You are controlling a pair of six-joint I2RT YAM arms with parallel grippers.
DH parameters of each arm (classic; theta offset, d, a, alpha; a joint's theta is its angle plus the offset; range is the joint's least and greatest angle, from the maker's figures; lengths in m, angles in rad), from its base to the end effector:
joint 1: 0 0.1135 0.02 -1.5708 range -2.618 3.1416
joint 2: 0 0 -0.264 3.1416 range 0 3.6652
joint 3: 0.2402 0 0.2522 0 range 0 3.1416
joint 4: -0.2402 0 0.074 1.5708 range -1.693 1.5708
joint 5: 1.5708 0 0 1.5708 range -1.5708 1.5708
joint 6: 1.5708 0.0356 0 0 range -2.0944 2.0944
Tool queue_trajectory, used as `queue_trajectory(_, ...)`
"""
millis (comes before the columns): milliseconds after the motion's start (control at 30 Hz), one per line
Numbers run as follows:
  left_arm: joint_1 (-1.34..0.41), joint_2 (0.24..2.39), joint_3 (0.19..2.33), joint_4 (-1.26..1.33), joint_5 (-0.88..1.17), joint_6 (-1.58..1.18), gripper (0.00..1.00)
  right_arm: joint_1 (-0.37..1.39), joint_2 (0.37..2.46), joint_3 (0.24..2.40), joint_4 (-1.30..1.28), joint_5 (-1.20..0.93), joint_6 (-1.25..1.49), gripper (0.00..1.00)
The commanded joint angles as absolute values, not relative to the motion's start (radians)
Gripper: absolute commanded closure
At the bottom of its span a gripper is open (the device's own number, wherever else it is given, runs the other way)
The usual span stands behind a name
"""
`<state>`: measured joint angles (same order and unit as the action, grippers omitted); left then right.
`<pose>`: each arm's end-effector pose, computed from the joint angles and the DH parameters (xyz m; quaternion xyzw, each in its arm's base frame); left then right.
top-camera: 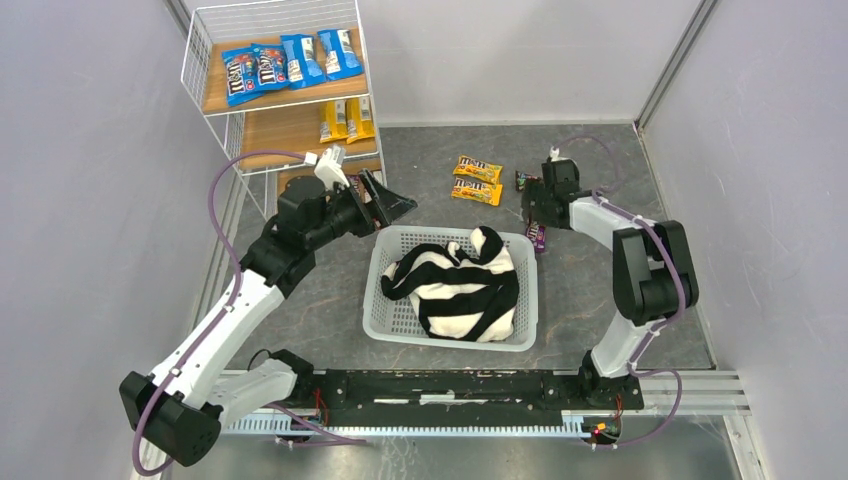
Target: Place and organize the candy bags onto the shelf
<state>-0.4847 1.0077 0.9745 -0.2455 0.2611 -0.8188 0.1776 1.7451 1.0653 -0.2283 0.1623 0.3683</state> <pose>0.1993 -0.1153 0.3588 -0.0543 0.7937 -0.4447 0.4115 0.3565 0.0581 0.1801 0.1160 0.9357 0.0136 0.3329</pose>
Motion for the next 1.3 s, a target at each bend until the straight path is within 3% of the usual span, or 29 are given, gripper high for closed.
queue_trajectory(0, -0.492, 1.015, 1.025, -0.201, 0.247, -0.848, 0.13, 0.204, 1.808, 1.092, -0.239, 0.189, 0.329, 0.14)
queue_trajectory(233, -0.498, 1.016, 1.034, -0.203, 0.244, -0.848, 0.13, 0.208, 1.834, 1.098, -0.231, 0.211, 0.345, 0.42)
queue_trajectory(467, -0.507, 1.036, 1.041, -0.203, 0.239, -0.848, 0.13, 0.206, 1.786, 1.096, -0.224, 0.225, 0.371, 0.59)
queue_trajectory(1033, -0.549, 1.091, 1.061, -0.180, 0.262, -0.850, 0.13, 0.166, 1.612, 1.144, -0.196, 0.052, 0.448, 0.65)
queue_trajectory(1267, -0.619, 1.163, 1.123, -0.160, 0.233, -0.819, 0.12, 0.168, 1.520, 1.173, -0.112, -0.118, 0.558, 0.66)
